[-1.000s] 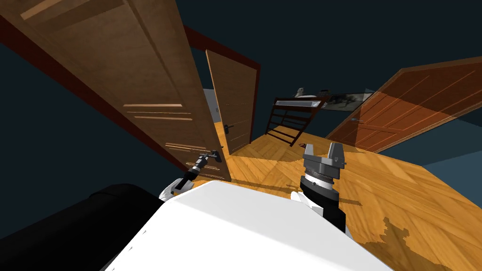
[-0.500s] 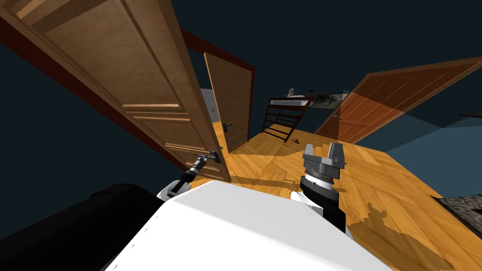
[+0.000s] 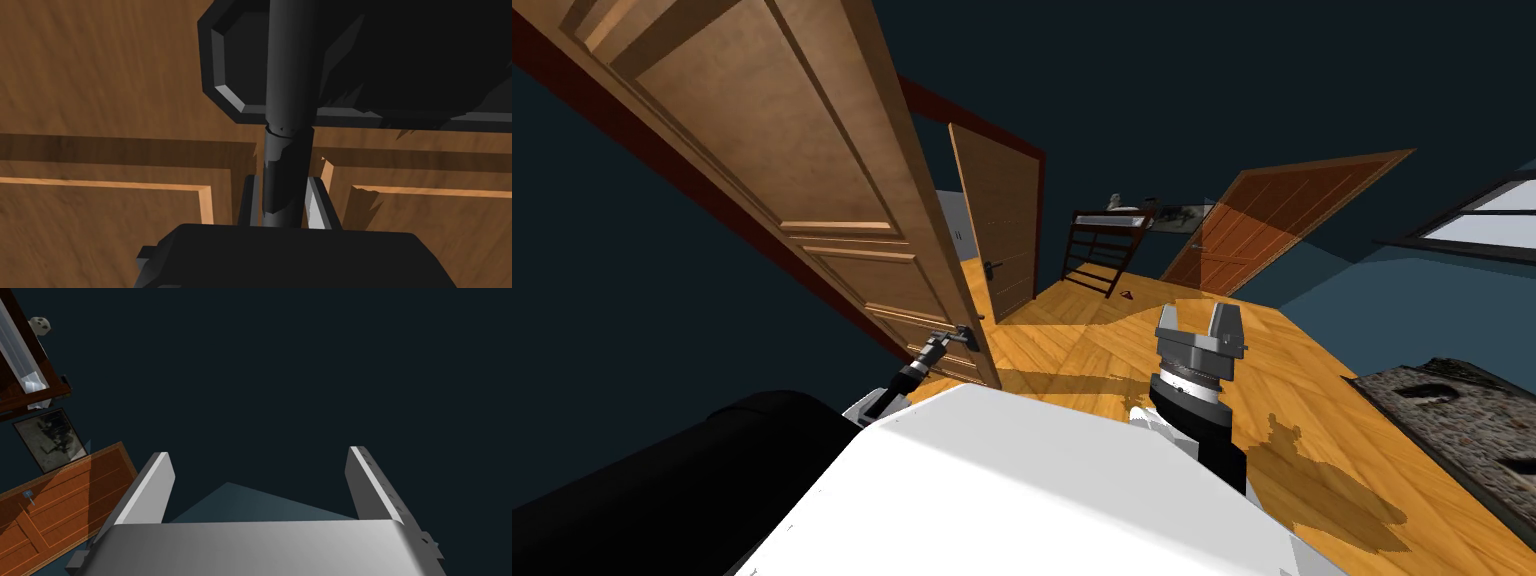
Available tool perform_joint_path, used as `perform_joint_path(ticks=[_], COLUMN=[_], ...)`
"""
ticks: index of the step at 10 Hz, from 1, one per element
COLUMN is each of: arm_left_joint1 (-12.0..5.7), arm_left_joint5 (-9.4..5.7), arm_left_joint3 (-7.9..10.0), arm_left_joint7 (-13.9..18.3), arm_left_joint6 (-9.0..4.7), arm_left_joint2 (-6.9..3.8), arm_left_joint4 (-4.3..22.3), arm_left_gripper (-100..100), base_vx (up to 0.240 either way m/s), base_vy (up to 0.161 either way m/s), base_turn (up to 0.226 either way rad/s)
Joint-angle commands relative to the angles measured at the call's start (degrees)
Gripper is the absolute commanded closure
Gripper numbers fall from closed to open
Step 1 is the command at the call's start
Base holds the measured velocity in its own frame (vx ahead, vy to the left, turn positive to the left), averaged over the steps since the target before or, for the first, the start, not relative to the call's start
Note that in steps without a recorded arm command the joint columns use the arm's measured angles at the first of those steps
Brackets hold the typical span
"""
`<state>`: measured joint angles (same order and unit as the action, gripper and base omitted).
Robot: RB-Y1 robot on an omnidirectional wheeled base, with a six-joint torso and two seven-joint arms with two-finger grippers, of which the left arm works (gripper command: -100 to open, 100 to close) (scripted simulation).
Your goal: Pull the door open
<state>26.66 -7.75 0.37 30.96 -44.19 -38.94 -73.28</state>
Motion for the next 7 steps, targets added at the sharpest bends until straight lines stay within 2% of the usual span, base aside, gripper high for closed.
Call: perform_joint_path(ticks=[1,2,3,6,7], arm_left_joint1=[0.00,1.30,1.97,4.56,4.56], arm_left_joint5=[0.00,0.17,0.26,0.63,0.63], arm_left_joint3=[0.00,-0.35,-0.53,-1.20,-1.20], arm_left_joint7=[0.0,0.3,0.5,1.1,1.1], arm_left_joint6=[0.00,-1.90,-3.15,-8.05,-8.82], arm_left_joint2=[0.00,-0.47,-0.75,-1.85,-1.85], arm_left_joint4=[0.0,1.0,1.4,3.1,3.1], arm_left_gripper=[100,100,100,100,100], base_vx=[0.010,0.000,0.000,0.000,0.000], base_vy=[0.003,0.000,0.000,-0.001,0.000], base_turn=[0.008,0.000,0.000,-0.003,0.000])
